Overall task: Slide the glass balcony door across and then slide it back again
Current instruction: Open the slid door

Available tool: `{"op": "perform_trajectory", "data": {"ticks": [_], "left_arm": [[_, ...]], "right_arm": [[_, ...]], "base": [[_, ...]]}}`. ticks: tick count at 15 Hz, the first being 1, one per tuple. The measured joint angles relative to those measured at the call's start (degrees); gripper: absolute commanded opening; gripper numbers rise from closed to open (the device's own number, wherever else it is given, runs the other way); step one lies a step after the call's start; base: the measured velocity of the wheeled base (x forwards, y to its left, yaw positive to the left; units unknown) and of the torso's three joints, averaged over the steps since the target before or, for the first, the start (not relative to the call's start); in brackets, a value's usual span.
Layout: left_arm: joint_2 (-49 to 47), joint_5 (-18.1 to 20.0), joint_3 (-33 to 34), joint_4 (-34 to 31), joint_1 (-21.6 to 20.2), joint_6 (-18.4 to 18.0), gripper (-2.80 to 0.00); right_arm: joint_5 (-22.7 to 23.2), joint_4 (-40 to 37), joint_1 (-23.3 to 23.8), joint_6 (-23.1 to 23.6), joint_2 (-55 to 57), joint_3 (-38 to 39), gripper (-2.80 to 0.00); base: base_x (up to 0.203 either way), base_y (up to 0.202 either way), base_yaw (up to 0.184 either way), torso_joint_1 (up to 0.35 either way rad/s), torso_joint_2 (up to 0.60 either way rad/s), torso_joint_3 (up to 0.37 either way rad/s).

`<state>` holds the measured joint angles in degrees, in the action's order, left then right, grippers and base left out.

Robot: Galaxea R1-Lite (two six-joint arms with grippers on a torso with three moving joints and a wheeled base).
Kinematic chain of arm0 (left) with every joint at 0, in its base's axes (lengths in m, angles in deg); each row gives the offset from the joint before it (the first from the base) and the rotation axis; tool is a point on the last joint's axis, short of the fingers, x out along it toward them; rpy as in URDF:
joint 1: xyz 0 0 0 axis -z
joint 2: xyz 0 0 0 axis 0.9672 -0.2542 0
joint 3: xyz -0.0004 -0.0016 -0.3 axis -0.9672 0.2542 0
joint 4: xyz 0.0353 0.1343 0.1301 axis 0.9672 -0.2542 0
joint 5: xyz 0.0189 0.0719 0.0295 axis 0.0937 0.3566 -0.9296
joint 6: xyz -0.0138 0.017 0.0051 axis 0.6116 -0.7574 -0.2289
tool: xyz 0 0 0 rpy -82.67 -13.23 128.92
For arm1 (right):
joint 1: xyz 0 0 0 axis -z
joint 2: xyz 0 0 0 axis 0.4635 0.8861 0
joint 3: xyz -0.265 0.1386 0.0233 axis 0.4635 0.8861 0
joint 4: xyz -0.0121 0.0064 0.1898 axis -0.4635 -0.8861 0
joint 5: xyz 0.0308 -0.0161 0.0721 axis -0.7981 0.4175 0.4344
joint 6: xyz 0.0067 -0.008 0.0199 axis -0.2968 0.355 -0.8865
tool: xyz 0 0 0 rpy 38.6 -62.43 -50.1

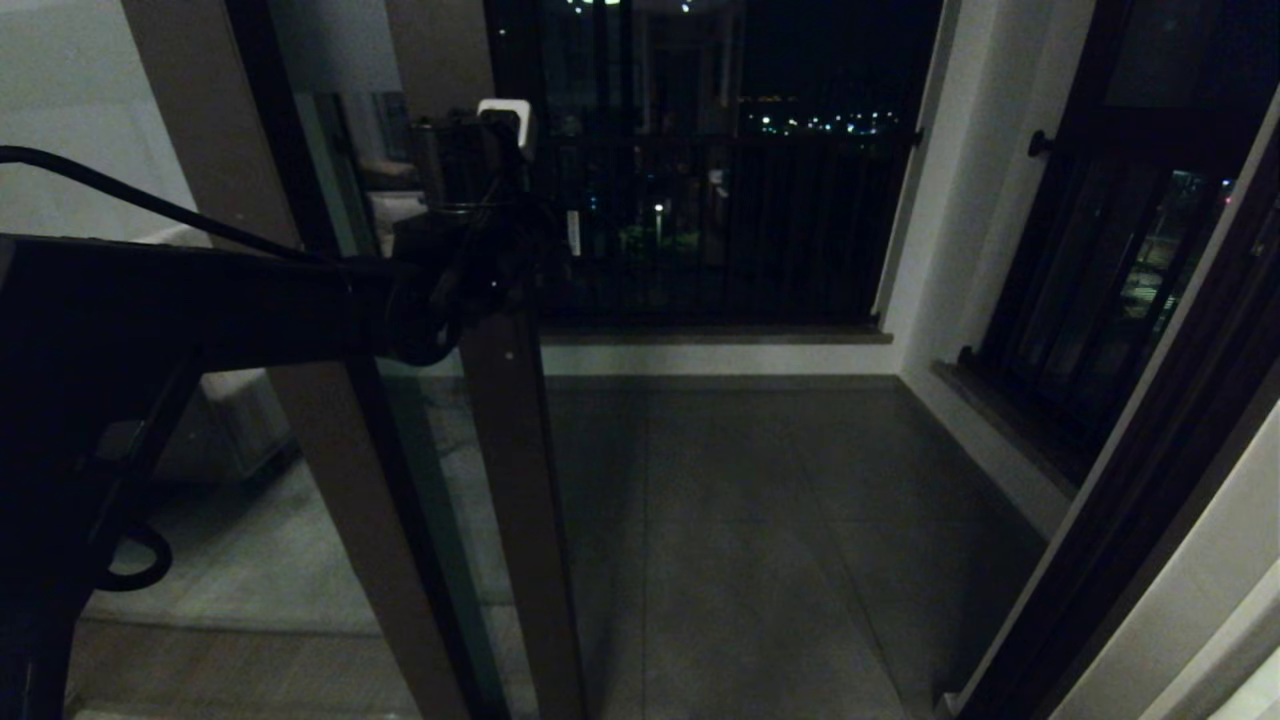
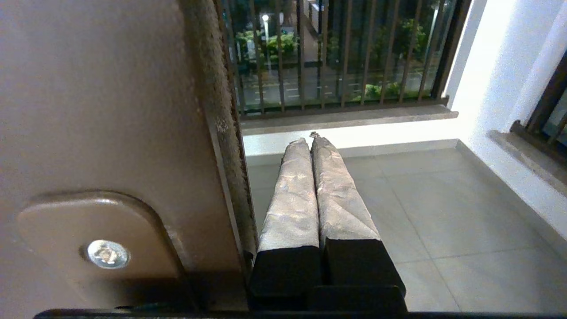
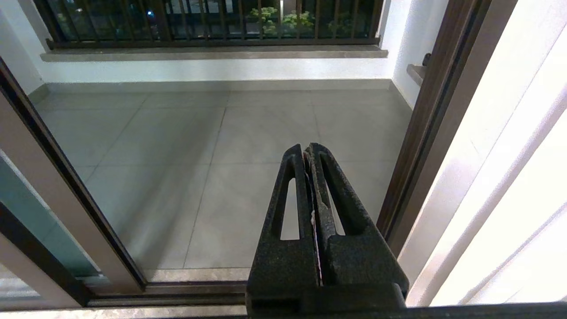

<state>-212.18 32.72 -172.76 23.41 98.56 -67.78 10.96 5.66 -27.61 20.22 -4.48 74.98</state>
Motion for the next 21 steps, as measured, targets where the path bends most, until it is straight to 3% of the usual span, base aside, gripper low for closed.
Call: {"op": "perform_trajectory", "data": {"ticks": [21], "left_arm": [[1.4, -0.1, 1.7, 0.1, -4.0, 0.1, -2.80]], "right_arm": [[0.0, 0.0, 0.0, 0.0, 0.0, 0.0, -2.80]], "base": [[0.000, 0.000, 0.000, 0.000, 0.00, 0.000]]}}
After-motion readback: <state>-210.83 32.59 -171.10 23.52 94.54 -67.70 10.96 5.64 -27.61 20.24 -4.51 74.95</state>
